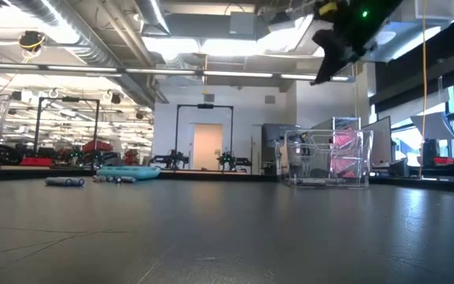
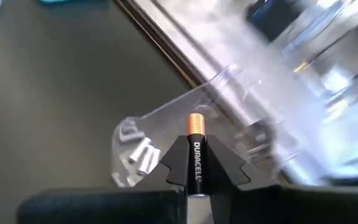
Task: Sort batteries
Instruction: Put the black battery into the bottom transparent bin
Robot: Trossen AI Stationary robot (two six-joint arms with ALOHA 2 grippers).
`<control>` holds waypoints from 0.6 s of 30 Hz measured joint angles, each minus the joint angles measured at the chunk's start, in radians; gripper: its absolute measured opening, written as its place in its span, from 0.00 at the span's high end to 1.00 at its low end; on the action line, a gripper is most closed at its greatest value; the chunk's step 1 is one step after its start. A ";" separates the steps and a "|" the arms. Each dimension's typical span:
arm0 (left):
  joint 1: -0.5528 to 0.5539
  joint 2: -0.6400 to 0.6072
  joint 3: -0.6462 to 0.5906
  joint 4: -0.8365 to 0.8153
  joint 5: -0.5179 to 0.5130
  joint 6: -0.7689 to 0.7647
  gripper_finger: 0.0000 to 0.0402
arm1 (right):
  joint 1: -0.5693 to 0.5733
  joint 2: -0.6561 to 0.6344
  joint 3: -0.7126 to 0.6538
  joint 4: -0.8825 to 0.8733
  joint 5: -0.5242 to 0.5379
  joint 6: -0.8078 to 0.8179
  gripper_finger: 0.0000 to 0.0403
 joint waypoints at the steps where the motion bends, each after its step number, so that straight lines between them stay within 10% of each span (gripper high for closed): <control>1: 0.001 0.000 0.000 0.000 -0.008 0.000 0.80 | -0.054 -0.037 -0.032 0.057 -0.055 -0.006 0.93; 11: 0.002 0.000 0.000 0.002 -0.028 -0.004 0.80 | -0.564 0.031 -0.243 0.462 -0.629 -0.090 0.93; 18: 0.002 0.000 0.000 0.005 -0.022 -0.004 0.80 | -0.637 0.232 -0.251 0.541 -0.698 -0.137 0.93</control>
